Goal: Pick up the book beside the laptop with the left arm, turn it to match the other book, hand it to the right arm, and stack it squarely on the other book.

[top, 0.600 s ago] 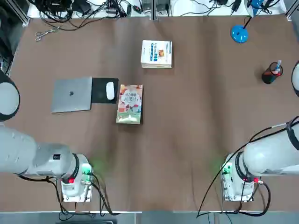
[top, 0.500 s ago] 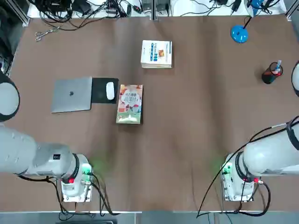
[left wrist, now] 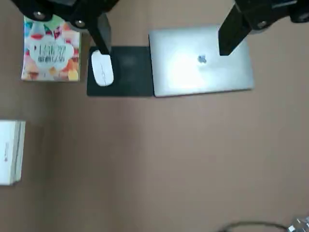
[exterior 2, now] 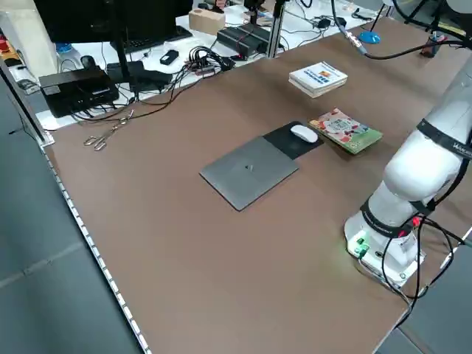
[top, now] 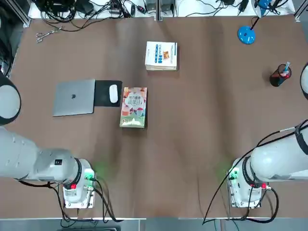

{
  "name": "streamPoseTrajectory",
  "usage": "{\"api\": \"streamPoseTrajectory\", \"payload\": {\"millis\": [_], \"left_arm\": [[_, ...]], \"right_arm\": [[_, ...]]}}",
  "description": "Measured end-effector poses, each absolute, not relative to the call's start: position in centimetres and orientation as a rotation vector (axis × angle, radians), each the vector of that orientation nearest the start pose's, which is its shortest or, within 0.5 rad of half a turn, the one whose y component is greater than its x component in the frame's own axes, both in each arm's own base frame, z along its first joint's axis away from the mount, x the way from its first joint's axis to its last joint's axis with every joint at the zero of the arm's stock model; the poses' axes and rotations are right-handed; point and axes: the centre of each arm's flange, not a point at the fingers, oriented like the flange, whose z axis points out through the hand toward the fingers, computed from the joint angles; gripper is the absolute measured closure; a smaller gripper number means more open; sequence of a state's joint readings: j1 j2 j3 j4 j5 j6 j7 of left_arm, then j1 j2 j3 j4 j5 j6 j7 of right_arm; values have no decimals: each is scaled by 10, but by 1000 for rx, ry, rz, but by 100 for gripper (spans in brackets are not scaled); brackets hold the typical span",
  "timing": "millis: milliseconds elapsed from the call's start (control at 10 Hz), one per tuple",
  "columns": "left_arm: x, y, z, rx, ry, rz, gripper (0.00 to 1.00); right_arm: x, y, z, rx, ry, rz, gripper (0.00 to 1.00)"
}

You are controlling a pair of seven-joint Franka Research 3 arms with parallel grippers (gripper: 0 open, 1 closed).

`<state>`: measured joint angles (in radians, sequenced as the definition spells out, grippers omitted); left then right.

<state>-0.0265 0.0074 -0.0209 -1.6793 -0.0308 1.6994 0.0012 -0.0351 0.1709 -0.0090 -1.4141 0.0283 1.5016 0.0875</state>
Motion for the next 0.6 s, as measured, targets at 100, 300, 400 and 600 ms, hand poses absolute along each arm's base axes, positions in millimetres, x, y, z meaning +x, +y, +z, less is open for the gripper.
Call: {"api": "streamPoseTrajectory", "payload": {"millis": [100, 300, 400, 600], "left_arm": [[561, -36, 569, -3201, 77, 44, 2], [548, -51, 536, -3293, 69, 190, 3], [536, -56, 513, -3352, 39, 290, 4], [494, -59, 460, -3438, -50, 407, 3]], "right_arm": [[599, -23, 593, -3107, 203, 132, 0], [601, -18, 589, -3107, 192, 136, 0], [605, -9, 585, -3107, 169, 126, 0], [617, 12, 552, -3110, 126, 97, 0]]}}
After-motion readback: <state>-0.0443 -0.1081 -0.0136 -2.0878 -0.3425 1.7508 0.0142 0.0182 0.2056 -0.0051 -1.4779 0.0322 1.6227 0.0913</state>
